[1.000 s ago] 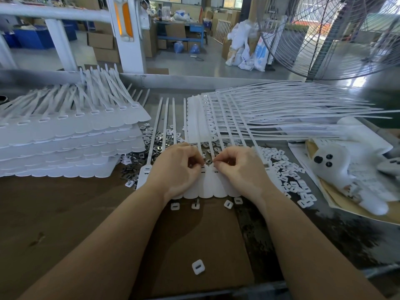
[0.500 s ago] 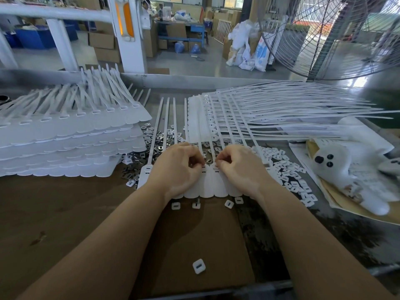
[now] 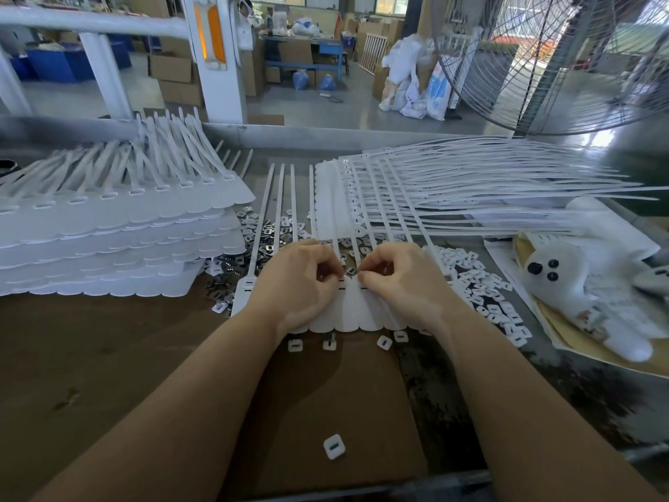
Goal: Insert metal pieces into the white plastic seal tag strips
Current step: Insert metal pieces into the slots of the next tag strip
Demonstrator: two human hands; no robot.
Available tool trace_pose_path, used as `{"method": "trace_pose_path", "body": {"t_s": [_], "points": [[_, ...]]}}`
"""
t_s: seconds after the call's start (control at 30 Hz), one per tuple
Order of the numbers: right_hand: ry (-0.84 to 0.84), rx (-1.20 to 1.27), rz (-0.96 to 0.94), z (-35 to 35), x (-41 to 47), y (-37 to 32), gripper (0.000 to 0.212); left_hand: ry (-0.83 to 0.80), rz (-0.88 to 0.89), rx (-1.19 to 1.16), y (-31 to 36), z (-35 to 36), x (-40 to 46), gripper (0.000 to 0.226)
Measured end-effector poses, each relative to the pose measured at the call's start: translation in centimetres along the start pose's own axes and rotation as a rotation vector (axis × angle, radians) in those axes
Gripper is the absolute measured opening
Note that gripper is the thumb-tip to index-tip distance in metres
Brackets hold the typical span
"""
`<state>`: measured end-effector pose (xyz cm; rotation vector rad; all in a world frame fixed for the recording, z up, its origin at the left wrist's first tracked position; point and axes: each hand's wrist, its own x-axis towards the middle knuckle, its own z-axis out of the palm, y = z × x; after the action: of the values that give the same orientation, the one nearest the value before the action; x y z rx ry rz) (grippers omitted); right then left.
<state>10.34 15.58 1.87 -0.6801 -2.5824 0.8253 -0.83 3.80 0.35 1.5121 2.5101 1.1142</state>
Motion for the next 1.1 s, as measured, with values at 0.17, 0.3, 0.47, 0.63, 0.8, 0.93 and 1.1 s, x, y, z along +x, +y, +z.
{"method": "trace_pose_path", "body": {"t_s": [0.17, 0.3, 0.47, 0.63, 0.8, 0.93, 1.1], "points": [[-0.047, -0.001, 0.003, -0.4, 0.3, 0.2, 0.008, -0.003, -0.003, -0.009, 0.1, -0.1, -0.1, 0.016], [-0.094, -0.045, 0.023, -0.4, 0.7, 0.1, 0.008, -0.004, -0.008, -0.013, 0.2, -0.1, 0.0, 0.016], [-0.152, -0.169, 0.029, -0.5, 0.9, -0.1, 0.016, -0.005, -0.004, -0.01, 0.2, -0.1, -0.1, 0.016], [-0.198, -0.241, 0.023, -0.6, 1.1, -0.8, 0.015, 0.0, 0.0, 0.006, 0.1, -0.1, -0.1, 0.014], [-0.173, -0.225, -0.028, -0.7, 0.8, -0.9, 0.014, 0.006, 0.001, 0.013, 0.0, 0.0, 0.0, 0.013], [-0.123, -0.211, -0.043, -0.5, 0.7, -0.7, 0.015, 0.005, -0.005, 0.021, 0.0, 0.0, 0.0, 0.012], [-0.101, -0.142, -0.067, -0.3, 0.7, -0.4, 0.006, 0.002, -0.008, 0.01, 0.0, -0.2, 0.0, 0.013]]}}
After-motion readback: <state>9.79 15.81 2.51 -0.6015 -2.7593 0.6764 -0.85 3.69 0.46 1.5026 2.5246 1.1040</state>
